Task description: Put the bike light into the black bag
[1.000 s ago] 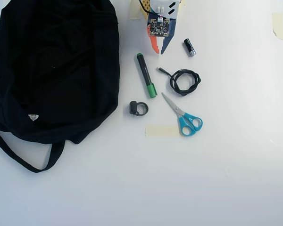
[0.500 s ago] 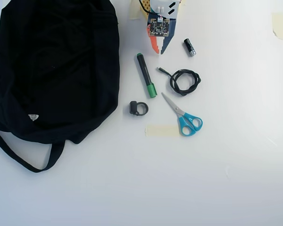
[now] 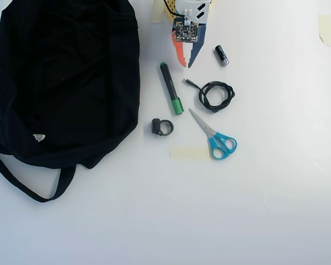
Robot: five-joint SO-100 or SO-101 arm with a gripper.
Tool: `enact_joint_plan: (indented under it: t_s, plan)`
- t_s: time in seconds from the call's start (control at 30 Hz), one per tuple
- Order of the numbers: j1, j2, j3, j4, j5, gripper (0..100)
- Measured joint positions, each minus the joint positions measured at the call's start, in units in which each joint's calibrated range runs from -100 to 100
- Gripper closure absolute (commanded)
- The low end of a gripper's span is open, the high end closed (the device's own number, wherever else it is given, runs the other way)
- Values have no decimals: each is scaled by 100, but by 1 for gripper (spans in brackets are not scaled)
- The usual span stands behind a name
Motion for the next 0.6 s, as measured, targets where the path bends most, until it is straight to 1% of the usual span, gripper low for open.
enact_joint_plan:
  t_s: [0.23,0.4,0.47,0.53,0.6]
  plan:
    - [-154,1760,-1462,-2362,-29,98]
    - [-647,3487,-2586,-4465,-29,98]
    - [-705,4134,-3050,-5238,-29,98]
    - [-691,4807,-3569,-5796,-29,98]
    - [-661,5538,-4206,-6003,-29,98]
